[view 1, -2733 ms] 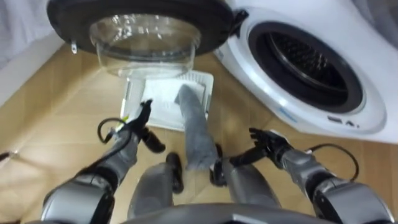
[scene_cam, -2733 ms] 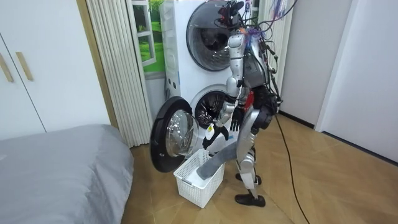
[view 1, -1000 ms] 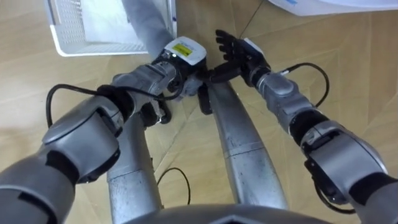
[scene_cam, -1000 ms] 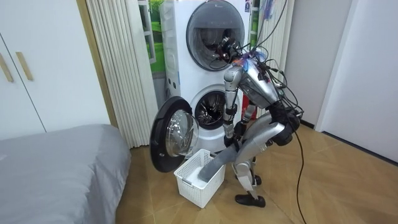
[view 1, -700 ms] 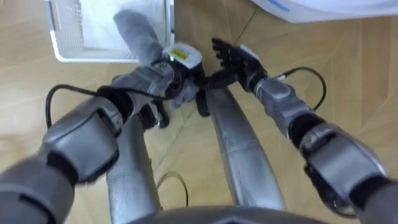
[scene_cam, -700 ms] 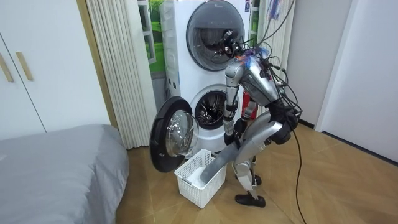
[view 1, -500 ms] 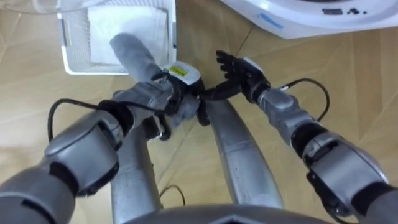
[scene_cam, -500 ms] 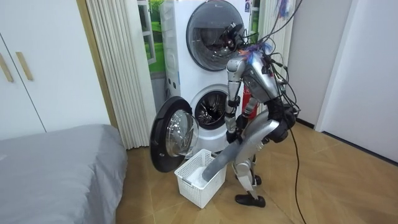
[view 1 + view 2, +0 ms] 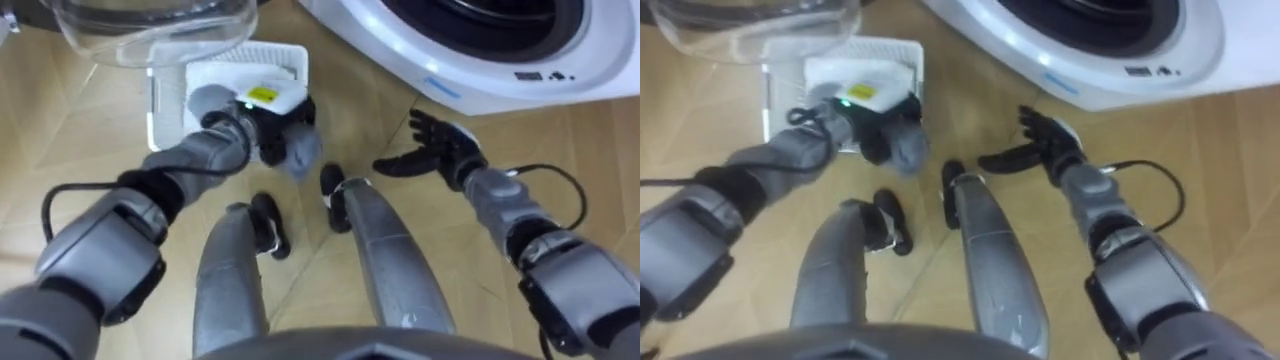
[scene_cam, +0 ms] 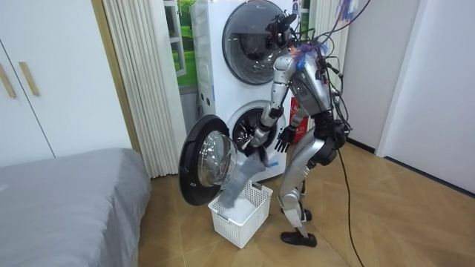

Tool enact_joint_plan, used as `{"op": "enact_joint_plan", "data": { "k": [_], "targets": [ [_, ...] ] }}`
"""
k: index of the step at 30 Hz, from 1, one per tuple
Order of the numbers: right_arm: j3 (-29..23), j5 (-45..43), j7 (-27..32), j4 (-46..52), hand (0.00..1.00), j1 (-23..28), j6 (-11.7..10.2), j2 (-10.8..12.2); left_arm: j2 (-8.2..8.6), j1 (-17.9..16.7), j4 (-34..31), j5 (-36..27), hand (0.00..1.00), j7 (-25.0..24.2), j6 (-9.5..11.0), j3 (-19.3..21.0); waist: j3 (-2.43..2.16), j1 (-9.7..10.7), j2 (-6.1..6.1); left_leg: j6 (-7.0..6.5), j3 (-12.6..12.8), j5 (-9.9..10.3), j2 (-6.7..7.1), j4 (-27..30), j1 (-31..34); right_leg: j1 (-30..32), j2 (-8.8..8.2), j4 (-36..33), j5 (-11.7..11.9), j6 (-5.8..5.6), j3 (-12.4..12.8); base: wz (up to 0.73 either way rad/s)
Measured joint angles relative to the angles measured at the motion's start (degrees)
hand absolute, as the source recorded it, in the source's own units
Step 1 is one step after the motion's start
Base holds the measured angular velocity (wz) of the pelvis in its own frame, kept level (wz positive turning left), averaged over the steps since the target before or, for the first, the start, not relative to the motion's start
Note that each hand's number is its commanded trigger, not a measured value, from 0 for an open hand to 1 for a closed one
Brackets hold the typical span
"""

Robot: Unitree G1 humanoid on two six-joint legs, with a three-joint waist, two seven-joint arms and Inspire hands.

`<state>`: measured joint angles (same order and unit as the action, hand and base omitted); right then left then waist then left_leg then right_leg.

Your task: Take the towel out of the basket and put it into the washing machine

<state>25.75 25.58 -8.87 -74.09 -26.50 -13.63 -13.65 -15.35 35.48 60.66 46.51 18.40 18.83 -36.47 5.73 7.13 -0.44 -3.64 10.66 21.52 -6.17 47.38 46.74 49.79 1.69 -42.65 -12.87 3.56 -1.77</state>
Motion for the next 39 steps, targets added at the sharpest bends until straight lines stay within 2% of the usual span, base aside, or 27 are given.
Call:
{"op": "enact_joint_plan", "data": {
  "k": [1, 4, 6, 7, 8, 10, 11, 12, 13, 15, 16, 18, 20, 21, 25, 28, 33, 34, 35, 39],
  "targets": [
    [0.01, -0.06, 0.02, 0.08, 0.0, 0.06, 0.0, 0.0, 0.0, 0.0, -0.1, -0.93, 1.0, 0.79, 0.05, 0.22, 0.0, -0.05, 0.0, 0.0, 0.04, -0.01, 0.04, -0.2, -0.32, -0.31, -0.22, 0.13, 0.0, 0.0, -0.05, 0.06],
    [-0.04, -0.87, 0.02, 1.25, 0.0, 0.73, -0.05, 0.04, 0.66, -0.33, -1.75, -8.87, 1.0, 2.52, 0.34, 0.5, -0.05, -1.06, 0.08, -0.05, 0.13, -0.07, 0.24, -0.95, -1.04, -0.98, -0.48, 0.78, -0.01, -0.05, -0.31, 0.0],
    [-0.02, -2.22, -0.02, 1.16, 0.0, 0.94, -0.01, 0.44, 1.96, -1.08, -3.51, -17.03, 1.0, 2.39, 1.16, 2.62, -0.04, -2.28, 0.09, -0.05, 0.13, -0.07, 0.2, -0.61, -1.13, -1.14, -0.96, 0.86, -0.01, -0.03, -1.6, -0.02],
    [-0.01, -3.31, -0.05, 1.41, 0.0, 1.1, -0.02, 0.73, 2.55, -2.62, -5.59, -22.73, 1.0, 1.75, 1.46, 3.93, -0.04, -2.63, 0.09, -0.05, 0.2, -0.07, 0.16, -0.57, -1.22, -1.22, -1.3, 0.72, -0.02, -0.01, -2.37, 0.0],
    [0.0, -3.42, -0.09, 1.5, 0.0, 1.16, -0.02, 0.85, 2.77, -3.23, -6.67, -25.69, 1.0, 1.01, 1.55, 4.43, -0.04, -2.81, 0.09, -0.05, 0.21, -0.07, 0.16, -0.52, -1.22, -1.26, -1.61, 0.67, -0.07, 0.09, -3.01, 0.0],
    [0.04, -4.93, 0.07, 2.67, 0.0, 2.01, -0.07, 1.83, 3.21, -5.29, -9.94, -39.87, 1.0, -3.74, 1.61, 4.99, -0.08, -2.87, 0.01, -0.06, 0.12, -0.07, 0.39, -0.67, -1.23, -1.23, -1.85, 0.75, -0.18, 0.25, -3.14, 0.03],
    [0.04, -5.15, 0.06, 2.88, 0.0, 2.06, -0.07, 2.15, 3.24, -5.59, -10.39, -43.16, 1.0, -5.19, 1.6, 5.02, -0.1, -2.85, -0.02, -0.06, 0.11, -0.08, 0.47, -0.64, -1.23, -1.24, -1.9, 0.73, -0.22, 0.3, -3.15, 0.04],
    [0.02, -5.68, 0.12, 2.85, 0.0, 1.85, -0.04, 2.7, 3.6, -6.04, -10.8, -49.93, 1.0, -8.4, 1.6, 5.03, -0.14, -2.79, -0.07, -0.1, -0.01, -0.13, 0.76, -0.65, -1.27, -1.28, -2.19, 0.6, -0.33, 0.33, -3.3, 0.06],
    [-0.03, -5.85, 0.1, 2.91, 0.0, 1.95, -0.03, 2.91, 3.93, -6.41, -11.05, -53.61, 1.0, -10.3, 1.6, 5.06, -0.17, -2.81, -0.14, -0.2, 0.0, -0.23, 0.86, -0.71, -1.29, -1.3, -2.31, 0.58, -0.35, 0.31, -3.31, 0.09],
    [-0.18, -5.78, -0.04, 2.97, 0.0, 2.64, 0.01, 3.88, 5.69, -8.23, -11.73, -67.11, 1.0, -17.27, 1.54, 5.95, -0.4, -2.77, -0.62, -0.41, 0.03, -0.43, 1.14, -0.88, -1.29, -1.34, -2.65, 0.67, -0.36, 0.27, -3.37, 0.06],
    [-0.19, -5.72, -0.02, 2.99, 0.0, 3.21, 0.04, 4.69, 6.23, -9.17, -11.74, -72.89, 1.0, -20.56, 1.31, 5.89, -0.73, -2.7, -1.15, -0.49, 0.02, -0.48, 1.18, -0.81, -1.29, -1.35, -2.7, 0.64, -0.34, 0.24, -3.38, 0.0],
    [-0.2, -5.89, -0.07, 3.01, 0.0, 3.85, 0.78, 5.97, 7.04, -10.55, -11.74, -79.58, 1.0, -24.69, 0.96, 5.82, -1.37, -2.54, -2.2, -0.5, -0.09, -0.49, 1.16, -0.63, -1.28, -1.47, -2.7, 0.59, -0.32, 0.21, -3.48, 0.0],
    [-0.2, -5.88, -0.03, 3.0, 0.0, 4.15, 1.74, 6.88, 8.21, -11.53, -11.74, -84.81, 1.0, -28.52, 0.17, 5.77, -1.88, -2.54, -3.17, -0.51, -0.18, -0.49, 1.02, -0.65, -1.35, -1.84, -2.71, 0.62, -0.29, 0.19, -3.77, 0.06],
    [-0.24, -5.96, -0.06, 3.02, 0.0, 4.11, 2.12, 7.1, 8.85, -11.93, -11.74, -86.85, 1.0, -30.59, -0.48, 5.53, -1.98, -2.52, -3.46, -0.53, -0.52, -0.5, 0.98, -0.6, -1.57, -2.45, -2.71, 0.9, -0.19, 0.14, -4.17, 0.11],
    [-3.03, -7.13, -0.16, 3.15, 0.0, 4.09, 2.47, 7.57, 9.84, -13.24, -12.01, -91.19, 1.0, -35.88, -2.38, 4.85, -1.97, -2.71, -3.74, -0.8, -0.66, -0.65, 1.01, -1.58, -3.09, -4.31, -2.8, 2.1, 0.23, -0.07, -4.61, 0.05],
    [-3.62, -7.97, -0.05, 3.22, 0.0, 4.1, 2.56, 7.93, 10.25, -14.44, -14.26, -96.43, 1.0, -39.01, -4.78, 4.47, -1.97, -2.86, -3.74, -0.76, -1.11, -0.82, 0.92, -1.93, -3.22, -4.95, -2.56, 3.17, 0.63, -0.05, -5.05, 0.01],
    [-5.71, -9.04, -0.63, 3.41, 0.0, 4.11, 2.63, 8.49, 10.36, -15.07, -16.79, -101.11, 1.0, -39.52, -6.25, 4.29, -2.0, -2.76, -3.69, -0.75, -1.72, -0.83, 0.9, -2.1, -2.76, -4.94, -2.55, 3.79, 0.63, -0.05, -5.66, 0.03],
    [-5.76, -9.07, -0.61, 3.53, 0.15, 4.11, 2.63, 8.64, 10.37, -15.07, -17.1, -101.18, 1.0, -39.58, -6.31, 4.3, -2.01, -2.87, -3.67, -0.75, -1.82, -0.83, 0.9, -2.09, -2.69, -4.95, -2.54, 3.85, 0.63, -0.05, -5.74, 0.05],
    [-5.79, -9.08, -0.58, 3.59, 1.0, 4.09, 2.58, 8.85, 10.37, -15.16, -17.94, -101.27, 1.0, -39.66, -6.49, 4.36, -2.02, -2.99, -3.66, -0.75, -1.88, -0.83, 0.89, -2.08, -2.64, -4.94, -2.53, 3.91, 0.63, -0.05, -5.84, 0.0],
    [-7.38, -9.16, -0.51, 3.45, 1.0, 4.09, 2.58, 9.08, 10.39, -15.19, -19.55, -104.7, 1.0, -40.47, -7.88, 4.79, -2.21, -4.35, -3.31, -0.75, -1.93, -0.83, 0.89, -2.15, -2.65, -4.95, -2.52, 3.88, 0.63, -0.06, -5.87, 0.0]
  ]
}}
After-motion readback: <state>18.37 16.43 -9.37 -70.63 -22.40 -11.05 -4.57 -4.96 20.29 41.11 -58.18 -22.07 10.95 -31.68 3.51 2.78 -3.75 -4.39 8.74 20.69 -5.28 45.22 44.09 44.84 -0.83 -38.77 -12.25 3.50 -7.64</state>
